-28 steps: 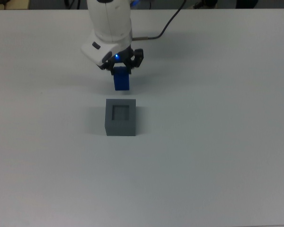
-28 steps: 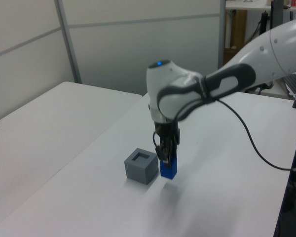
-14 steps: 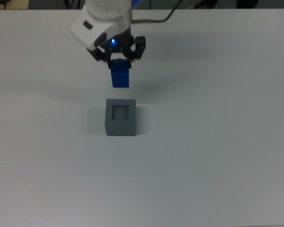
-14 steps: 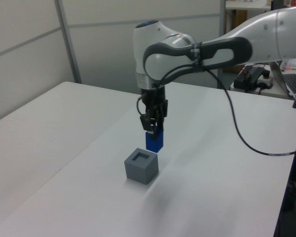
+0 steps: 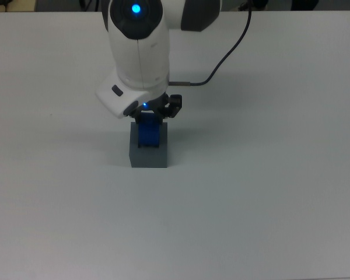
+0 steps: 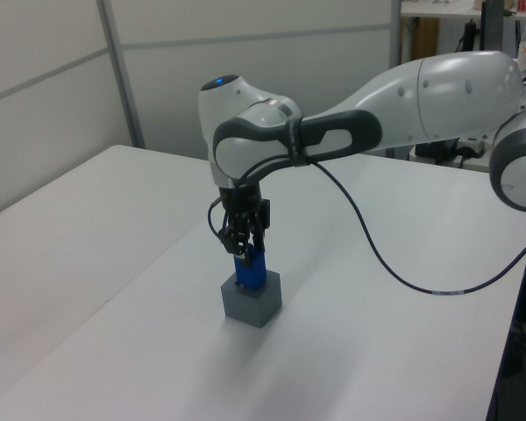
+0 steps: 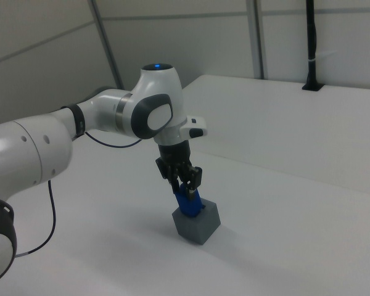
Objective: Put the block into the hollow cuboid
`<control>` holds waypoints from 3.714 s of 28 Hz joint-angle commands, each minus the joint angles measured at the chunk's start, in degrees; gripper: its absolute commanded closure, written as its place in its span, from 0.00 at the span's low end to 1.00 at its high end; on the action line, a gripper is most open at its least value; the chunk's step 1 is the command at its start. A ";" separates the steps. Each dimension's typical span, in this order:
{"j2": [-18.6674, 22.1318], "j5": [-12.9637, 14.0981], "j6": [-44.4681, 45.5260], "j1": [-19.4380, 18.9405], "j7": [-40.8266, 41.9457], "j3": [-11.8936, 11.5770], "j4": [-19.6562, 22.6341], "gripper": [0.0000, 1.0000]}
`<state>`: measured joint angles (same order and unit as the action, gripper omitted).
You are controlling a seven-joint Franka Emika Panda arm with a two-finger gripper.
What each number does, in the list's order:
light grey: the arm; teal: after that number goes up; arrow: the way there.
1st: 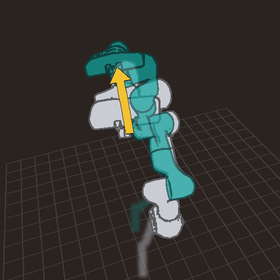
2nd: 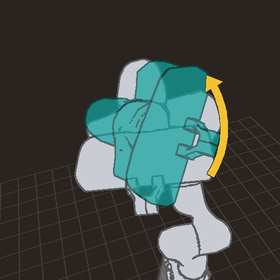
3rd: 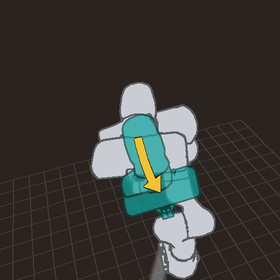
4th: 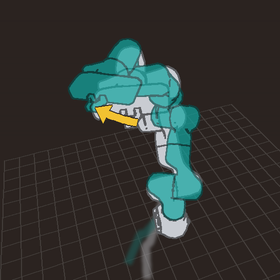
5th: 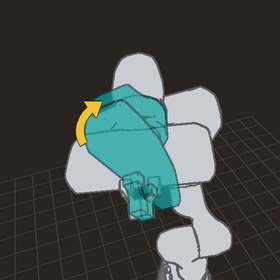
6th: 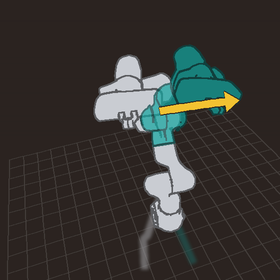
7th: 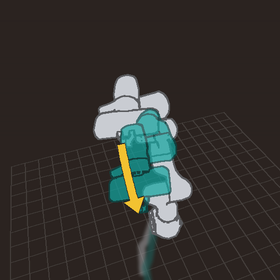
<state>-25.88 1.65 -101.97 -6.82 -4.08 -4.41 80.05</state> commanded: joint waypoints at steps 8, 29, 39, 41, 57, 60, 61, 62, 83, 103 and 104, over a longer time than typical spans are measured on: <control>-1.72 -1.04 0.89 -1.18 0.73 -1.48 -2.00 0.57; -1.72 -1.21 0.89 -1.09 3.02 -2.27 -1.56 0.00; 8.64 -1.04 1.68 -1.09 2.32 -1.39 3.78 0.00; 13.20 -1.04 1.86 -1.09 2.23 -1.22 7.03 0.00; 35.64 -1.04 5.90 1.11 2.32 -1.21 22.78 0.00; 35.64 -1.04 7.22 1.11 2.23 -1.13 22.43 0.00; 35.73 -0.95 7.57 1.11 2.23 -1.13 22.34 0.00; 35.73 -1.04 7.83 1.11 2.14 -1.13 22.25 0.00; 30.72 -1.04 7.22 0.85 2.14 -1.21 18.21 0.00; 30.37 -1.04 7.31 0.76 2.14 -1.21 17.95 0.00; 30.36 -1.04 7.31 0.76 2.14 -1.21 17.95 0.00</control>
<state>5.02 1.22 -94.99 -5.80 -2.37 -5.66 98.92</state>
